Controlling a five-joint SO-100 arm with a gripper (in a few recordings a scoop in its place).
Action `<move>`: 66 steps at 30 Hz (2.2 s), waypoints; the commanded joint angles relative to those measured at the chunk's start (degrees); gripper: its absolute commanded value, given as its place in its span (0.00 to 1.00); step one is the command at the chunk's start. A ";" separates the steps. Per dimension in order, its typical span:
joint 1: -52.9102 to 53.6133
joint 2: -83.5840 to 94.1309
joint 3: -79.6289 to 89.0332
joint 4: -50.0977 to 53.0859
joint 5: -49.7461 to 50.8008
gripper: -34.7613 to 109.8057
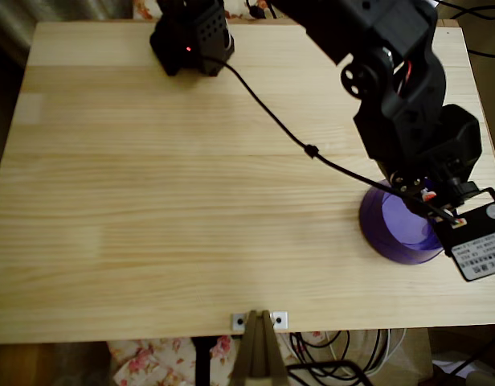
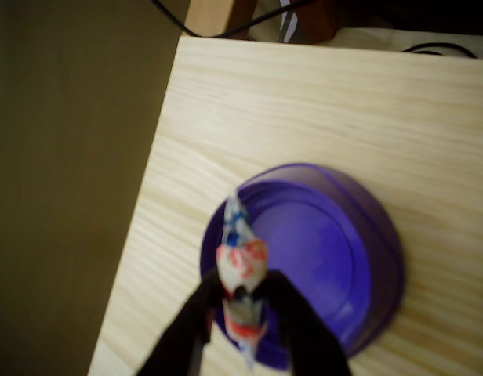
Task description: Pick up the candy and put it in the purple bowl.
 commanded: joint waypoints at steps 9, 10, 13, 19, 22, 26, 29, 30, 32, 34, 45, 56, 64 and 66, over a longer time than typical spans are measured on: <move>-0.18 0.00 -3.78 -1.93 2.29 0.29; -0.18 -0.09 -3.78 -2.11 2.29 0.29; -0.18 -0.09 -3.78 -2.29 2.29 0.32; -0.18 -0.09 -3.87 -2.64 2.29 0.39; -0.18 -0.26 -3.96 -2.64 2.29 0.39; -0.18 0.00 -3.96 -2.29 1.93 0.39; 0.00 0.70 -4.13 -0.88 1.58 0.24; 0.09 1.14 -4.04 -0.18 1.58 0.24; 0.09 2.64 -2.99 0.53 1.49 0.24; 0.09 4.57 -1.58 0.97 1.05 0.24; 1.93 14.77 4.39 10.55 -4.66 0.24; 9.40 27.16 12.92 19.86 -7.47 0.24; 19.60 39.73 25.05 22.85 -12.39 0.24; 22.68 43.42 29.18 21.97 -13.62 0.24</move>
